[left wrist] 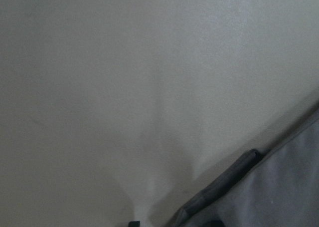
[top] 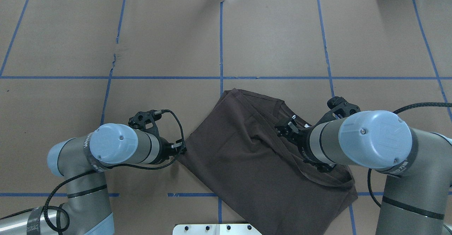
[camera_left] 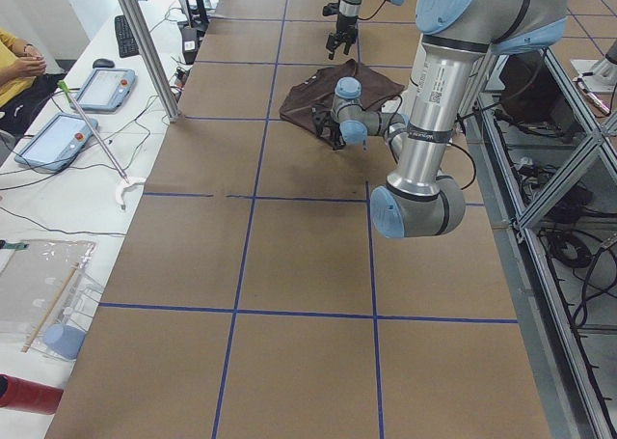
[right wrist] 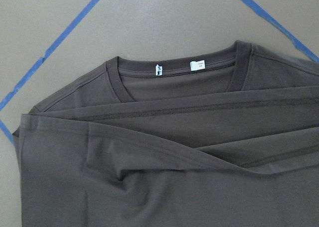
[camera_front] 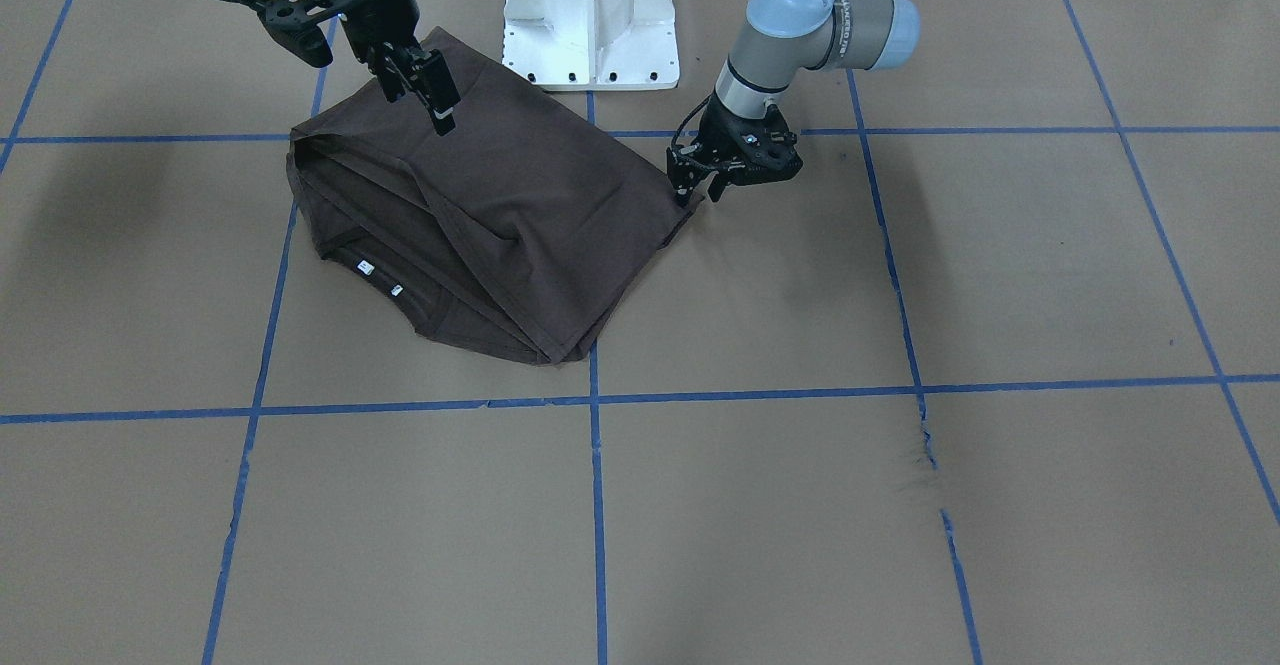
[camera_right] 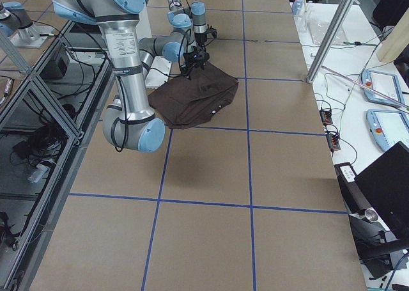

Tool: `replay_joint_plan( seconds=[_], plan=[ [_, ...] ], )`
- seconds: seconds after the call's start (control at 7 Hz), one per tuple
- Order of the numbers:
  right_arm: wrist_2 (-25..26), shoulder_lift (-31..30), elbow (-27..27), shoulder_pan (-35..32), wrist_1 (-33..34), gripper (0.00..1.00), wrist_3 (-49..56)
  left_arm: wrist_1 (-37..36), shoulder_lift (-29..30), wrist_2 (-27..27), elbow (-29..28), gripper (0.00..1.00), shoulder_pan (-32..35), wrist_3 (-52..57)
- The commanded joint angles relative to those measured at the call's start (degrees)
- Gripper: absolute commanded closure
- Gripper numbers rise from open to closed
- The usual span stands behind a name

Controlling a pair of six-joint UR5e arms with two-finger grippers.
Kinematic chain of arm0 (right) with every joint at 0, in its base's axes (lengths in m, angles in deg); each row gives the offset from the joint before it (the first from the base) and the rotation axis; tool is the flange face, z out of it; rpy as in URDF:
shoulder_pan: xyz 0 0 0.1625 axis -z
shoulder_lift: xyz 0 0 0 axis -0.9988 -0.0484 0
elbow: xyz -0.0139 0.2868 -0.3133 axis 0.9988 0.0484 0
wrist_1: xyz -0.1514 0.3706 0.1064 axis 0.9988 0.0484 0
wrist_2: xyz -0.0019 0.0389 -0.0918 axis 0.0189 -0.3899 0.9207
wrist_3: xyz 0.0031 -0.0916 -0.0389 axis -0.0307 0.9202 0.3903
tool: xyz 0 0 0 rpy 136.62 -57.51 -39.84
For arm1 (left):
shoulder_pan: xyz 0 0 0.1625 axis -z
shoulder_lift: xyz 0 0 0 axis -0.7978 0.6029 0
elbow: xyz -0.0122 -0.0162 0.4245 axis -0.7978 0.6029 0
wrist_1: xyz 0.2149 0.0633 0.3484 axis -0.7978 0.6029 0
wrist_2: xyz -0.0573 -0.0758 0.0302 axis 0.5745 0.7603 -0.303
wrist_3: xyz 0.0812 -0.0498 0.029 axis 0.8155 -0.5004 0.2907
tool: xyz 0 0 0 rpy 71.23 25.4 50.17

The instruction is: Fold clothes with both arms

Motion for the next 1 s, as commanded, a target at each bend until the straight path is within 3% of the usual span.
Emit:
replay_joint_plan(
  seconds=[0.0, 0.14, 0.29, 0.86],
  plan=[
    [0.02, -0.07, 0.09, -0.13, 0.1, 0.0, 0.0, 0.01, 0.15, 0.08, -0.21, 0.64, -0.18, 0.03],
    [-0.06, -0.07, 0.0, -0.13, 0.19, 0.0, 0.0, 0.01, 0.24, 0.16, 0.22, 0.89, -0.18, 0.03],
    [-0.06, -0.07, 0.09, -0.13, 0.19, 0.0, 0.0, 0.01, 0.24, 0.25, 0.23, 1.0, -0.18, 0.03],
    [-0.06, -0.16, 0.0, -0.75, 0.28, 0.0, 0.0, -1.92, -1.96, -0.01, 3.31, 1.0, 1.39, 3.35]
  ],
)
